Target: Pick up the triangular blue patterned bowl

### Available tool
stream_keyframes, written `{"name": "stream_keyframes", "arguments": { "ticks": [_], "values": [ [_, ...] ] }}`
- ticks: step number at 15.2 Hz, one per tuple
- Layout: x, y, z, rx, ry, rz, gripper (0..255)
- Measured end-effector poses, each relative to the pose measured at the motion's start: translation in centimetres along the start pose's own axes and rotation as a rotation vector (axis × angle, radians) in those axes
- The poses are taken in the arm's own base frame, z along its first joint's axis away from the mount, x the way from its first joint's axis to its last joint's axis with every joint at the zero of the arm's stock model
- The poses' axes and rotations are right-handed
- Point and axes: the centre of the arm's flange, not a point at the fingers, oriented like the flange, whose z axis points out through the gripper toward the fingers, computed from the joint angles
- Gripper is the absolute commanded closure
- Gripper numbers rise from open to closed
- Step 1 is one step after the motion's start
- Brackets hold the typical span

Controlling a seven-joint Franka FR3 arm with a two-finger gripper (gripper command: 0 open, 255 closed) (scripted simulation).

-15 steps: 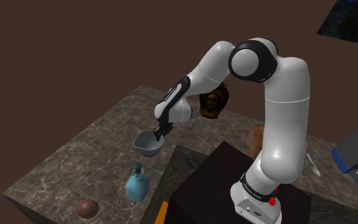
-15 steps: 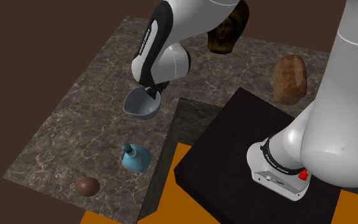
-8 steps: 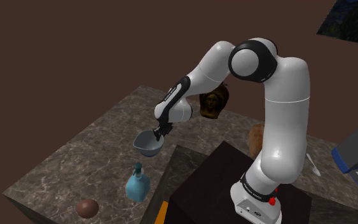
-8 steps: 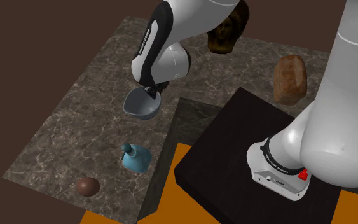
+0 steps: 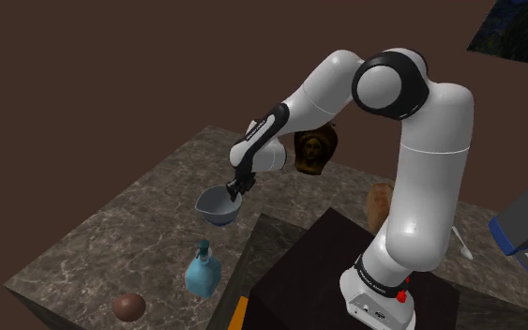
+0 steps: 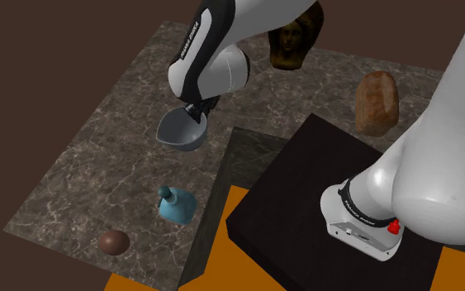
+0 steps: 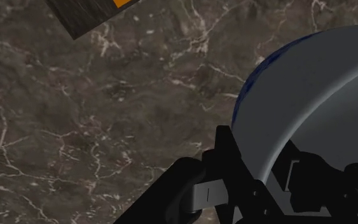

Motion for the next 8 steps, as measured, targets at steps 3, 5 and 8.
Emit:
{"name": "stream_keyframes", "arguments": {
  "ticks": [3,5,8],
  "values": [
    [0.0,-0.1,-1.4,0.000,0.000,0.000,255],
    [0.0,-0.2,-2.5,0.000,0.000,0.000,255],
    [0.2,-0.6,-3.9,0.000,0.000,0.000,255]
  ]
}}
